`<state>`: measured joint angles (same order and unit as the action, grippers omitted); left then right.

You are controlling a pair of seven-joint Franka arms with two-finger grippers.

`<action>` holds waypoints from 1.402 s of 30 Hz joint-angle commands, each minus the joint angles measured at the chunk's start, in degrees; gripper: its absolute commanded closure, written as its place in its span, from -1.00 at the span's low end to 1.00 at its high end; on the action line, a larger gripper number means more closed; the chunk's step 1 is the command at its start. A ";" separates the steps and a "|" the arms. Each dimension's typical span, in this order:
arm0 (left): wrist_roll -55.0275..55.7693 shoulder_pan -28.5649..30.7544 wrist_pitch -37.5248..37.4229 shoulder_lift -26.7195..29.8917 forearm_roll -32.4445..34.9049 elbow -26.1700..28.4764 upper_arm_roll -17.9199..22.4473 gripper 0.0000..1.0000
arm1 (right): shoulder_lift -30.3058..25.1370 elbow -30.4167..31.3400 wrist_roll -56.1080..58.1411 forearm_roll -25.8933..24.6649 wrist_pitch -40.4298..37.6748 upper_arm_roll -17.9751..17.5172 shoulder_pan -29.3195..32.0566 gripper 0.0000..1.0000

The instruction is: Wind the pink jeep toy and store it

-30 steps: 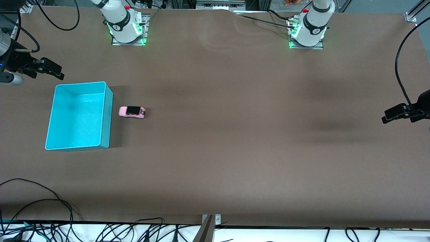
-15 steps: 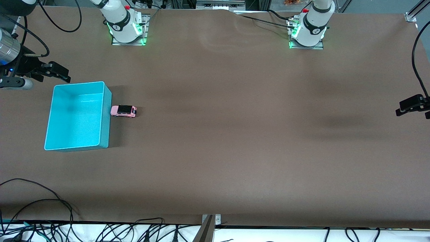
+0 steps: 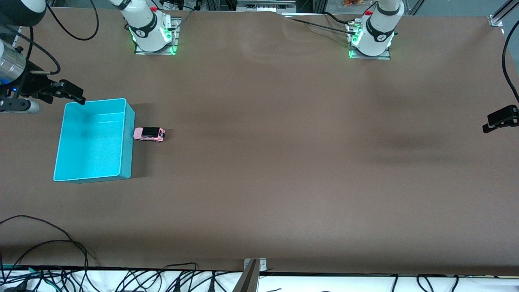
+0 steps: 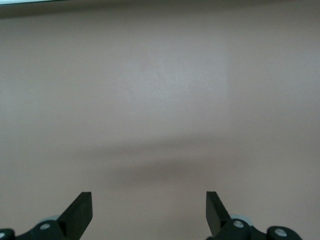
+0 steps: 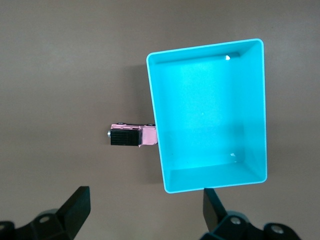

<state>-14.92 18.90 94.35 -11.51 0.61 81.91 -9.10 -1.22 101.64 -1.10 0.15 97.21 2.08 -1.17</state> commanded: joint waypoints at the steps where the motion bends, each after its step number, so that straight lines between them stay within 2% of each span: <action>1: -1.43 0.61 -1.18 0.53 -1.75 -0.61 -0.40 -1.00 | 2.19 -3.38 -0.48 0.99 -0.27 0.12 -0.24 -1.00; 18: -1.51 -0.09 -1.27 0.61 -1.84 0.09 -0.05 -1.00 | 5.52 -4.43 -0.40 0.11 0.70 0.03 -0.15 -1.00; 23: -0.64 -2.11 -1.18 0.61 -1.67 0.00 0.39 -1.00 | 5.79 -0.76 -0.40 -0.06 5.17 0.03 0.37 -1.00; 25: -0.55 -3.77 -1.27 0.70 -1.66 0.00 2.14 -1.00 | 5.44 1.53 -0.40 -0.15 7.63 0.12 0.55 -1.00; 31: 0.68 -13.17 -1.27 1.32 -1.84 0.18 10.84 -1.00 | 3.77 9.79 -0.48 -0.15 15.01 0.03 0.64 -1.00; 34: 0.86 -15.73 -1.27 1.40 -1.84 0.26 13.57 -1.00 | 2.63 13.83 -0.48 -0.06 19.05 -0.06 0.55 -1.00; 40: 1.64 -18.10 -1.27 1.76 -1.84 0.53 14.89 -1.00 | 2.19 18.67 -0.57 0.11 23.28 -0.85 0.55 -1.00; 42: 2.70 -19.86 -1.27 1.76 -1.84 0.53 16.56 -1.00 | 1.93 21.04 -0.57 0.20 25.47 -1.72 0.55 -1.00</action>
<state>-13.85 2.31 93.85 -10.99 0.28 81.92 4.26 3.90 116.14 -1.35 0.13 118.11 2.04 -0.84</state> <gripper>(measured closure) 0.000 0.000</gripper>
